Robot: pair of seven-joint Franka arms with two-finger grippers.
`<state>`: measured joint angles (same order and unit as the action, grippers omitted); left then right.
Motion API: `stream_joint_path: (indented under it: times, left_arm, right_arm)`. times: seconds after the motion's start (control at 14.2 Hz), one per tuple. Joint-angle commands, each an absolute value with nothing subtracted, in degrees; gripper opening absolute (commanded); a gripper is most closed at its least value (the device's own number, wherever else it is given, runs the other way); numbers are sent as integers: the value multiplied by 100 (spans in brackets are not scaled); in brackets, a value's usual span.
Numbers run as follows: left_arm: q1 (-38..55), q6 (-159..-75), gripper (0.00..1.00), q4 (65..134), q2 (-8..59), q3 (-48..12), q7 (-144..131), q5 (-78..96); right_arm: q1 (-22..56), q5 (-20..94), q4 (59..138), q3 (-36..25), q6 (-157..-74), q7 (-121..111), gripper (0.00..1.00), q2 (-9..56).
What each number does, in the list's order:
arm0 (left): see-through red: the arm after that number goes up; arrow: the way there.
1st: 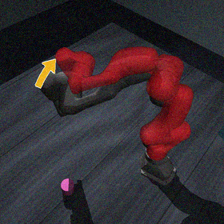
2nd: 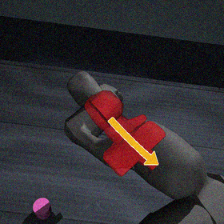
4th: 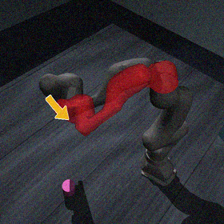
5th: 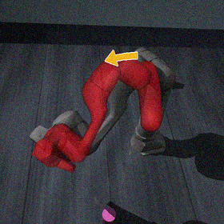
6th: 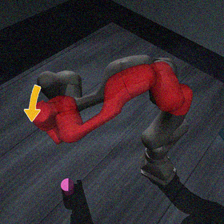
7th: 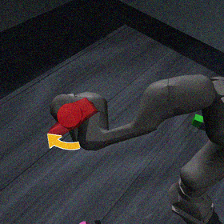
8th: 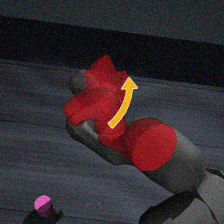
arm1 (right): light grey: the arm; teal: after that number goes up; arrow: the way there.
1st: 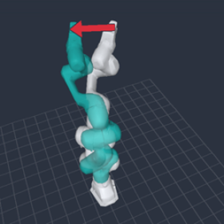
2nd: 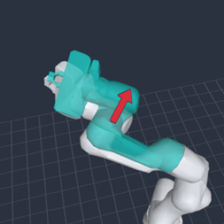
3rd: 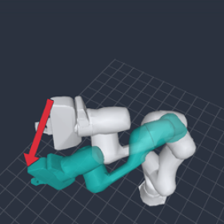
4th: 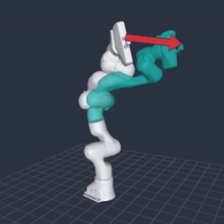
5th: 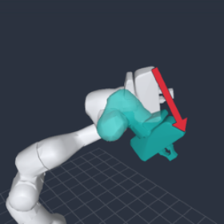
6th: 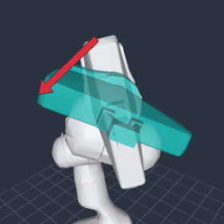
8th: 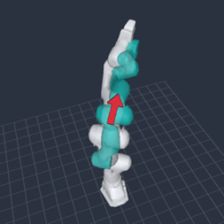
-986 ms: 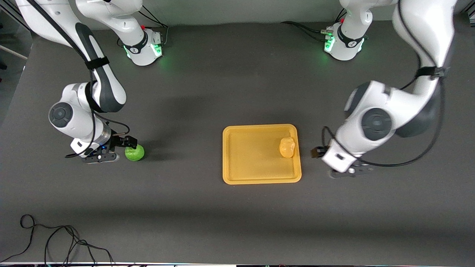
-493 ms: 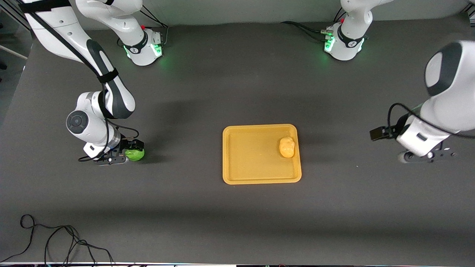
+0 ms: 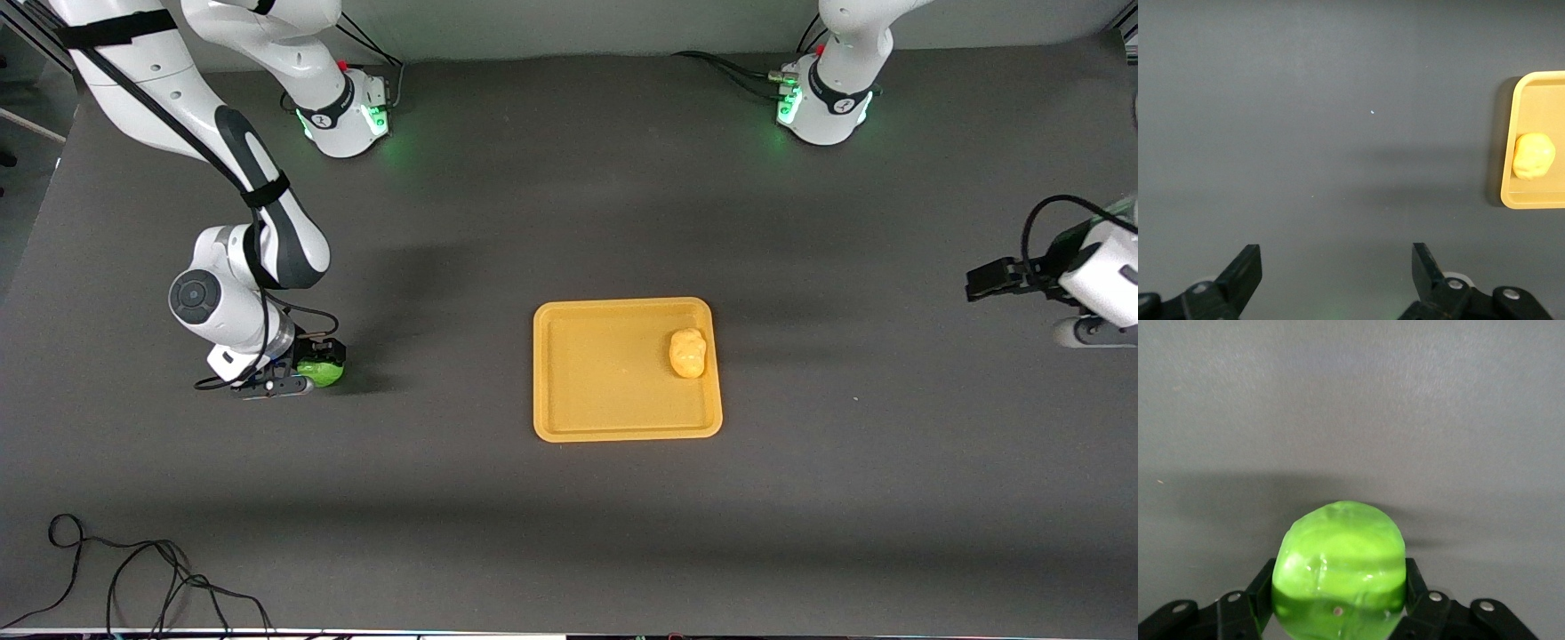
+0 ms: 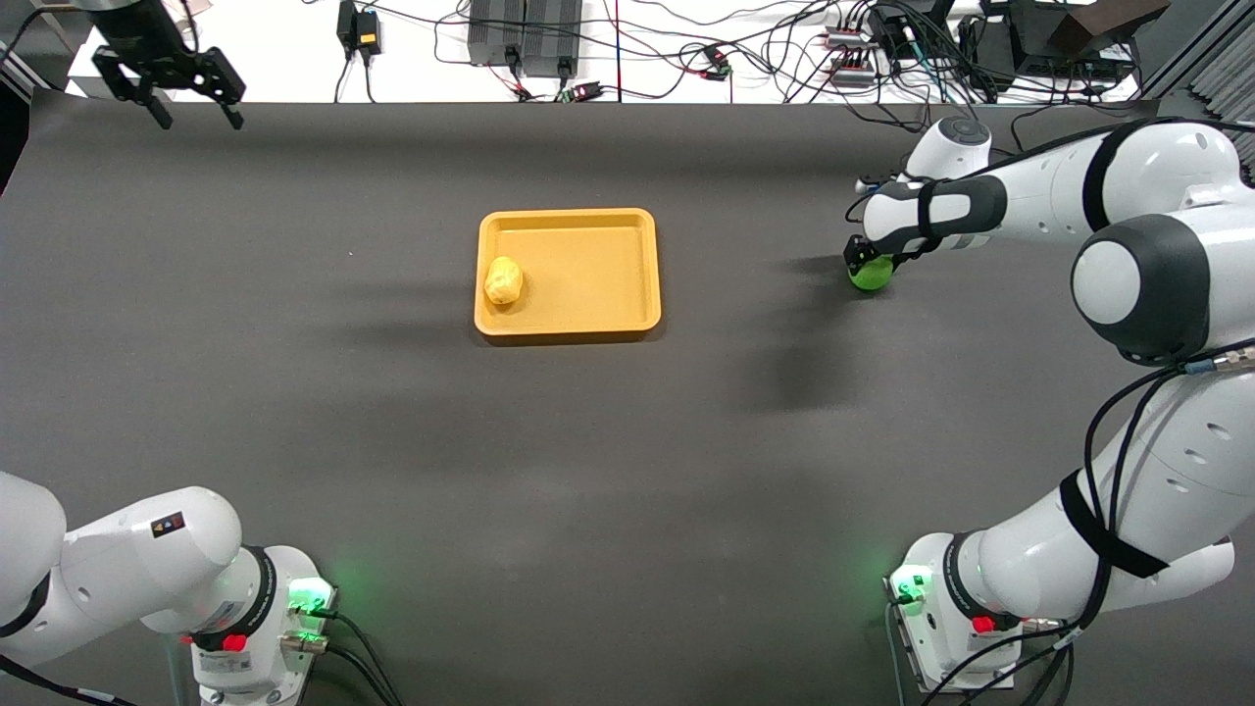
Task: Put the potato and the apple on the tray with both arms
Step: 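Lift the apple with the right gripper and carry it toward the tray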
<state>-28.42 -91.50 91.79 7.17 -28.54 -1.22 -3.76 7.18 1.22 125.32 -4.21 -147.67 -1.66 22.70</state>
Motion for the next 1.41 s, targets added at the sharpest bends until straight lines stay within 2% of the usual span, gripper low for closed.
stream_joint_path:
  times: [0.0,0.07,0.28,0.49,0.63,0.92,1.34]
  left_arm:
    - [-2595,-9246,100,9867,-58,-2524,70,-63]
    - [-2358,-9290,100,10079,-201,-2348,70,-27]
    - [-787,-9290,100,10169,-378,-726,53,-26]
    - [-571,-9229,100,10248,-527,-554,-17,-35]
    - [-589,-9220,100,10266,-580,-562,-18,-35]
    - [-589,-9229,100,10257,-589,-571,-18,-35]
    - [-615,-9229,100,10239,-571,-571,-26,-35]
  right_arm:
    - [791,202,12490,-457,-14451,-149,52,1795]
    - [791,202,12385,-448,-14197,-149,51,1584]
    - [800,193,11596,-439,-12811,-149,50,1144]
    - [1062,202,9946,-439,-11045,-80,50,1247]
    - [1465,193,8926,-431,-10339,638,50,1598]
    - [2643,193,7711,-439,-10020,2351,50,2318]
    - [4207,167,5673,-431,-10019,4866,46,4127]
